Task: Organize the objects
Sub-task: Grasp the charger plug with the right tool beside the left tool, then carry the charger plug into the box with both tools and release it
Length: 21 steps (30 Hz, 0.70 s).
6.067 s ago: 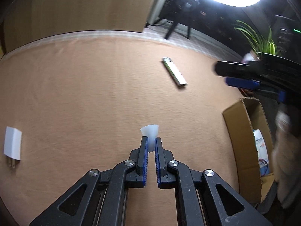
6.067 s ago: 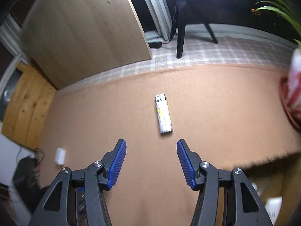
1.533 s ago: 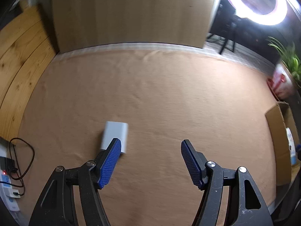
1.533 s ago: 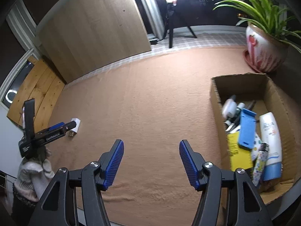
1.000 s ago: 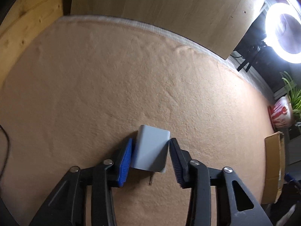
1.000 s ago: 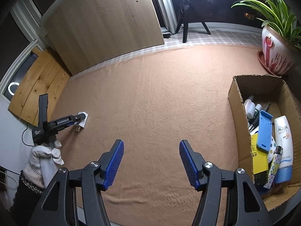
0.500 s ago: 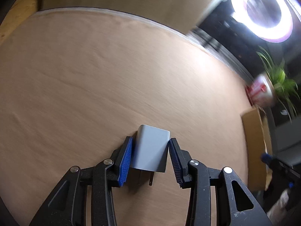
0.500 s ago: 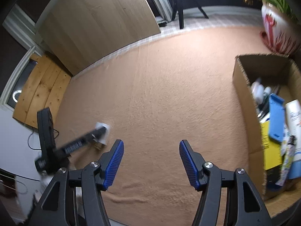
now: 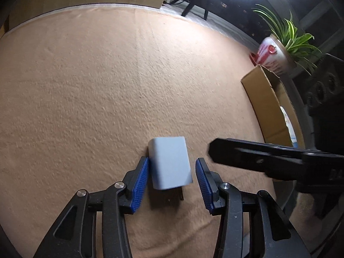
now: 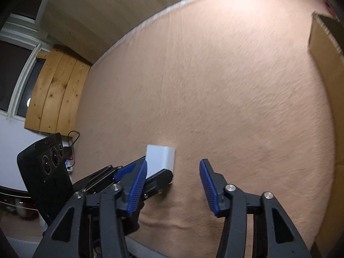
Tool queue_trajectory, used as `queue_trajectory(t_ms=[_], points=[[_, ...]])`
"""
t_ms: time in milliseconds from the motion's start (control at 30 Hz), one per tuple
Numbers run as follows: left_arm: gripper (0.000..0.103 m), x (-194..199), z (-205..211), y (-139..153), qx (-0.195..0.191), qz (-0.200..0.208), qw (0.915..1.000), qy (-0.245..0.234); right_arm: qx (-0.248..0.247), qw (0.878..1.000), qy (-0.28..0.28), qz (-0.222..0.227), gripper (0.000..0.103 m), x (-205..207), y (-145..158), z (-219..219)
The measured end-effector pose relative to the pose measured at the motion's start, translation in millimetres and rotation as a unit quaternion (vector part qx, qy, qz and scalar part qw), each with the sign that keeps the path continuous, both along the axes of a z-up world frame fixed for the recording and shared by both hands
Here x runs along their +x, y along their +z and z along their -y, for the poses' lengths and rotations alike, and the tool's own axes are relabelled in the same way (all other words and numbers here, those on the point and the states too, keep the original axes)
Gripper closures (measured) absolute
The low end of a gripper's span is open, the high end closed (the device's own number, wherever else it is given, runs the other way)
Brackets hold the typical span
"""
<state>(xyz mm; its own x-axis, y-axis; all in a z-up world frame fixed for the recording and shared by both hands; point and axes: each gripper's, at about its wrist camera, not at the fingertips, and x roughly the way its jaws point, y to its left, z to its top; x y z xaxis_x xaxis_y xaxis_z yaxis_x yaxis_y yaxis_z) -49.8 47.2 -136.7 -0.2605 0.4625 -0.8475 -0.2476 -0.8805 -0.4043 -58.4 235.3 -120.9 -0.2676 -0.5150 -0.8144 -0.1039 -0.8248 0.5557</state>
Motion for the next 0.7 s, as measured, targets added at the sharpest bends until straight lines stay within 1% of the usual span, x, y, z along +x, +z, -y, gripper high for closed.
queue_trajectory(t_ms=[133, 267, 367, 567, 700], points=[[0.055, -1, 2, 1, -0.003, -0.003, 0.9998, -0.017, 0.0, 1.0, 0.015, 0.008, 0.07, -2, -7, 10], [0.056, 2, 3, 2, -0.008, -0.003, 0.9996, -0.026, 0.002, 0.999, 0.029, 0.013, 0.073, -2, -12, 21], [0.057, 3, 0, 2, -0.016, 0.0, 0.9993, -0.033, 0.002, 0.999, 0.038, 0.016, 0.079, -2, -14, 27], [0.057, 5, -1, 4, -0.025, -0.005, 0.999, -0.037, 0.011, 0.999, 0.036, 0.012, 0.08, -2, -12, 32], [0.057, 7, -6, 15, -0.02, -0.014, 0.9989, -0.04, 0.011, 1.0, 0.028, -0.002, 0.08, 2, 1, 26]])
